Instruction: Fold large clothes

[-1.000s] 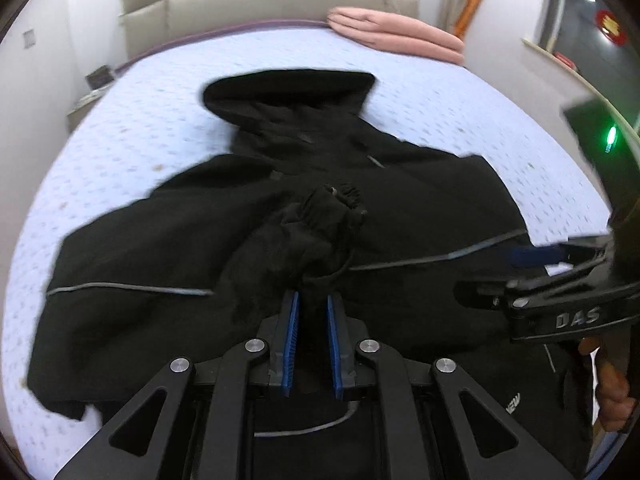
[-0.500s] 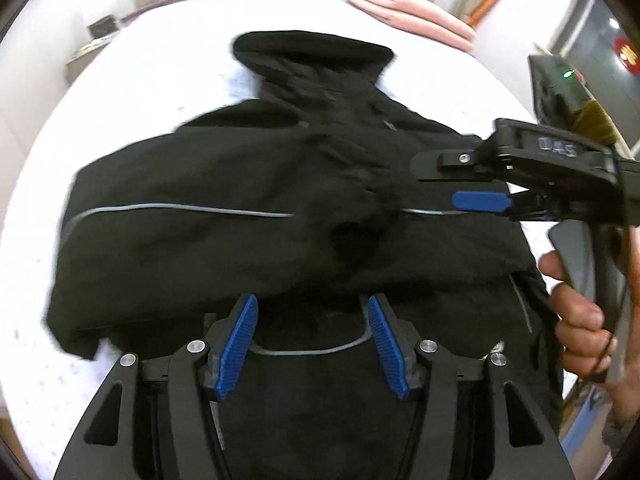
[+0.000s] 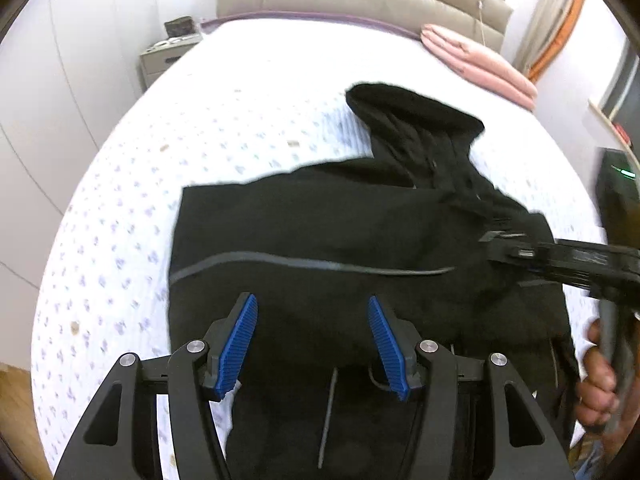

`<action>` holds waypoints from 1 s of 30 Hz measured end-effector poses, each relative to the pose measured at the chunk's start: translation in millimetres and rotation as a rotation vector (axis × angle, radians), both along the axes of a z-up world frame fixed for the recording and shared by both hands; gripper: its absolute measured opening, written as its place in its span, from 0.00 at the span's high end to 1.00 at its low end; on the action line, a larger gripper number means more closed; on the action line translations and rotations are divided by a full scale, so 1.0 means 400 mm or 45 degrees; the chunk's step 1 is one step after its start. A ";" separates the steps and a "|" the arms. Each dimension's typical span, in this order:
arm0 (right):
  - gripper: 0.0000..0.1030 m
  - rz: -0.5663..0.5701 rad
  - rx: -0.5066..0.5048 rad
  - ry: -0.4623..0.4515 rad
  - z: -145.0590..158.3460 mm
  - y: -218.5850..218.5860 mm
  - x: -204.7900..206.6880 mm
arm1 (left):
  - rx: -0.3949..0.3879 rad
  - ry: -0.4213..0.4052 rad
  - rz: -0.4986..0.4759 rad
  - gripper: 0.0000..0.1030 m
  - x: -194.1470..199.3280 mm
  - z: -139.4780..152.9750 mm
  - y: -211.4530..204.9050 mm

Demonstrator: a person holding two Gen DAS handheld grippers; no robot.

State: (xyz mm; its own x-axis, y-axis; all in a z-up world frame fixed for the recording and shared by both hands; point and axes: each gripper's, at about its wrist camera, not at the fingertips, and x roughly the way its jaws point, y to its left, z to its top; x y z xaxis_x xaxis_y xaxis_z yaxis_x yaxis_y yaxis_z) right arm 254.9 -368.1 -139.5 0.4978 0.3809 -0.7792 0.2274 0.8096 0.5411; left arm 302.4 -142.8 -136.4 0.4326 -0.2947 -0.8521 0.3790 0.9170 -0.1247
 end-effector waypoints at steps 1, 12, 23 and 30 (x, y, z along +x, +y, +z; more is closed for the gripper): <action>0.78 -0.017 -0.040 -0.032 0.037 -0.013 -0.016 | -0.012 -0.004 -0.005 0.42 0.013 0.005 0.001; 0.77 -0.283 -0.542 0.169 0.052 -0.305 -0.177 | 0.048 0.177 -0.268 0.42 0.092 -0.184 -0.167; 0.45 -0.281 -0.545 0.409 -0.121 -0.364 -0.204 | 0.115 0.165 -0.431 0.41 0.101 -0.180 -0.184; 0.40 -0.280 -0.533 0.262 0.032 -0.313 -0.166 | -0.063 0.198 -0.369 0.41 0.147 -0.110 -0.209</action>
State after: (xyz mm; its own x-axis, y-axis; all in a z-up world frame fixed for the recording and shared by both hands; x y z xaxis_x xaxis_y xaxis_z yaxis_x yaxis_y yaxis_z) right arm 188.4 -493.3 -126.5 0.3510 -0.0814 -0.9328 0.4846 0.8682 0.1066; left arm 361.2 -226.4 -180.6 0.1907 -0.4292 -0.8829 0.5964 0.7650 -0.2430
